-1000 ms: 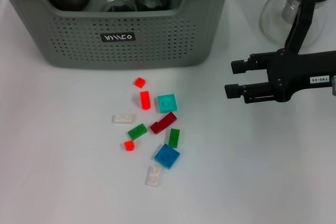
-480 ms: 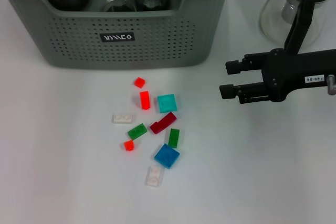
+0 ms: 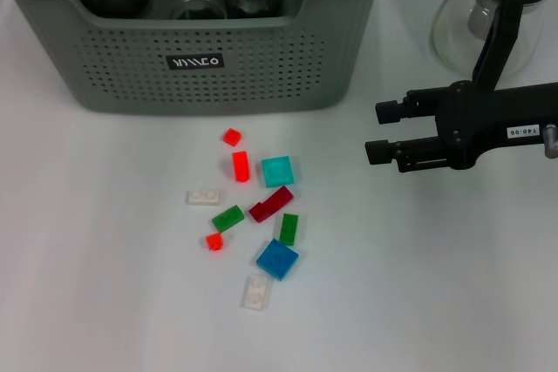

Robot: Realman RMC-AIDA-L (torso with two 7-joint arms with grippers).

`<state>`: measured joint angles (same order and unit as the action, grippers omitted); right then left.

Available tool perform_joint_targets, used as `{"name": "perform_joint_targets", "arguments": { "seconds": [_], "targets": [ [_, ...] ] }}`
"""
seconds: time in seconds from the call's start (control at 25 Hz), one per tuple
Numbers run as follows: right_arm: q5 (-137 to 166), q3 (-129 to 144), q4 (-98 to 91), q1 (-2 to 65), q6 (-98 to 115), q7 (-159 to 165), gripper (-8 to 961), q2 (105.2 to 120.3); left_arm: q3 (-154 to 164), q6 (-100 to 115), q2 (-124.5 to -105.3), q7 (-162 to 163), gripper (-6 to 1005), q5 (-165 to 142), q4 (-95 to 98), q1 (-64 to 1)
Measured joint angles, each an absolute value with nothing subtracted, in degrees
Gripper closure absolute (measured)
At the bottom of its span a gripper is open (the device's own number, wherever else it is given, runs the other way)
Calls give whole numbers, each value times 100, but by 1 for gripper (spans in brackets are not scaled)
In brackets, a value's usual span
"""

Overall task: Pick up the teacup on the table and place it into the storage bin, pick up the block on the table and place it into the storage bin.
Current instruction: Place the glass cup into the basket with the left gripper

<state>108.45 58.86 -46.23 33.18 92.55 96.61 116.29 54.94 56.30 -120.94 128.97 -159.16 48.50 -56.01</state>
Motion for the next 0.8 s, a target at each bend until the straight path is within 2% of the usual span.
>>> {"name": "perform_joint_targets", "arguments": {
  "seconds": [0.48, 0.72, 0.8],
  "targets": [
    [10845, 5913, -4623, 3331, 9255, 9648, 205, 11626, 5611, 5345, -12154, 12910, 965, -16001, 4577, -5586],
    [10845, 5916, -4623, 3291, 9255, 9632, 205, 11633, 5629, 5348, -12165, 13024, 909, -16004, 4590, -5586],
    [10846, 5915, -4623, 3273, 9255, 9630, 205, 11635, 5611, 5348, -12165, 13027, 821, -16005, 4598, -5586]
  ]
}}
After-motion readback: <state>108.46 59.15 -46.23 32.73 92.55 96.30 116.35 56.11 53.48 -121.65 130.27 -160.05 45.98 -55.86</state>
